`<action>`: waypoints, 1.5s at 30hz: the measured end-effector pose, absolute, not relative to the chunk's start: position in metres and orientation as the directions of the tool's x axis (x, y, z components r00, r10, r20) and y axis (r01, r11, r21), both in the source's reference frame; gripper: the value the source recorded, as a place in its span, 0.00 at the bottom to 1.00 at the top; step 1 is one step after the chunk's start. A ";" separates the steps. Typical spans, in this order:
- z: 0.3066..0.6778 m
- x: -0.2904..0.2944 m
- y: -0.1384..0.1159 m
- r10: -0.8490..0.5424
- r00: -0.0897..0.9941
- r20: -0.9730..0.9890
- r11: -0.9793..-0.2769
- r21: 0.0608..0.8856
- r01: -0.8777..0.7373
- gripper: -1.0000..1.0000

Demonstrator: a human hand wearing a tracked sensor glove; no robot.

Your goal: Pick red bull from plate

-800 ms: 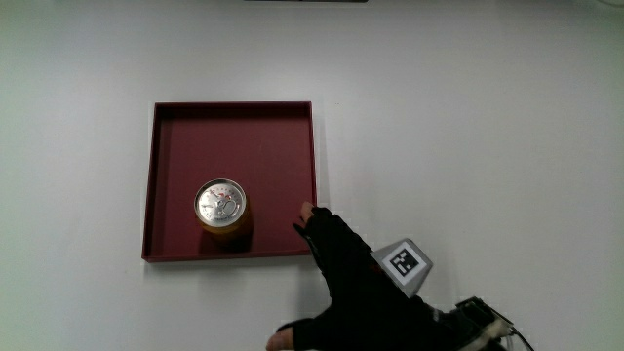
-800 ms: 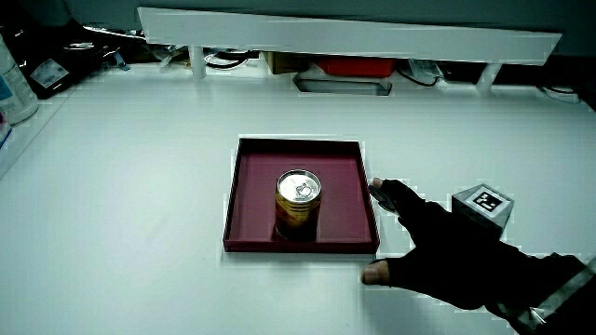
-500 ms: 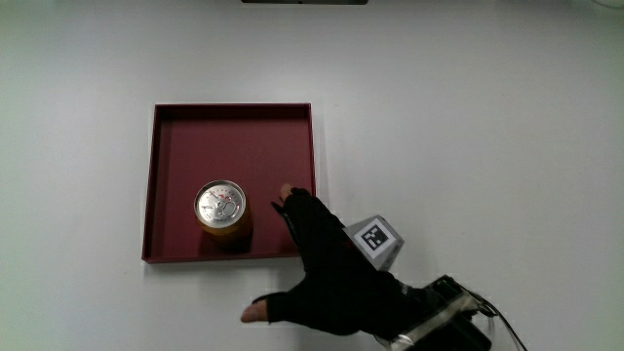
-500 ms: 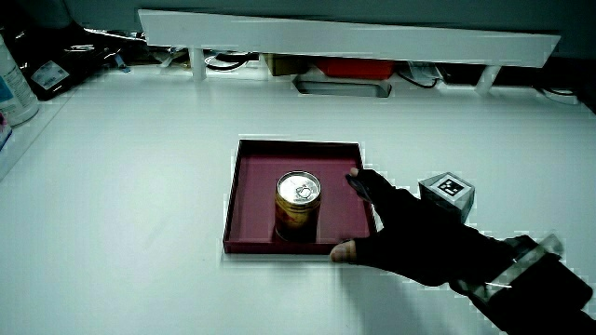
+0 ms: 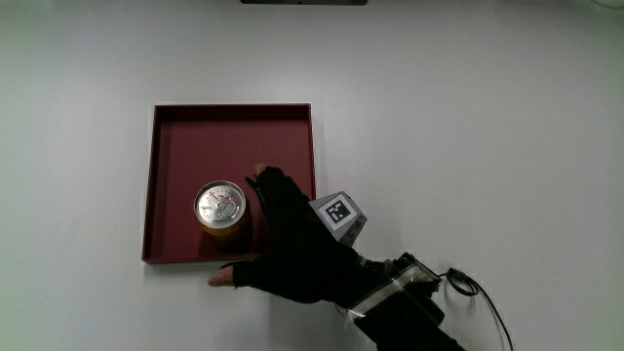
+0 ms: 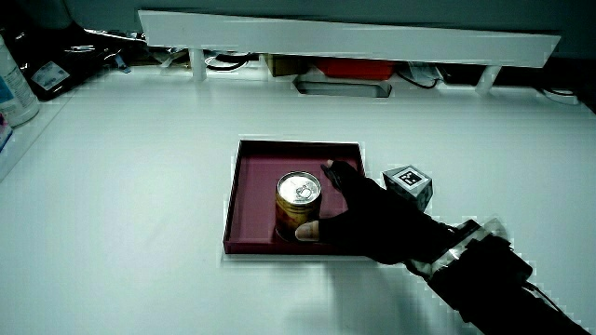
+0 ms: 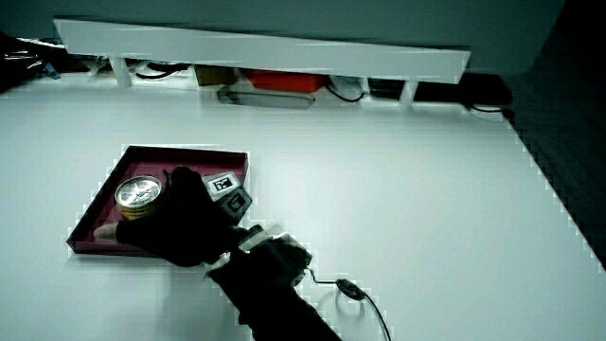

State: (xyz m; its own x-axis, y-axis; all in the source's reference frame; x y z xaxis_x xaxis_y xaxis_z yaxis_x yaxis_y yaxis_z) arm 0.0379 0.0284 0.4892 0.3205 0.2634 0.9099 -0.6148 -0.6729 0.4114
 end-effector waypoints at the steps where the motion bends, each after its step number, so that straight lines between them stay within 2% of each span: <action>1: 0.492 0.037 0.028 0.281 0.310 0.908 -0.675 0.417 -0.609 0.50; 4: 0.498 0.034 0.026 0.306 0.319 0.897 -0.671 0.441 -0.596 0.50; 8: 0.504 0.028 0.021 0.302 0.305 0.903 -0.687 0.428 -0.587 0.50; 24: 0.524 0.017 0.020 0.369 0.275 0.888 -0.684 0.460 -0.566 0.50; 34: 0.530 0.021 0.026 0.382 0.217 0.898 -0.748 0.439 -0.498 0.63; 45: 0.527 0.023 0.028 0.362 0.206 0.909 -0.787 0.417 -0.454 0.78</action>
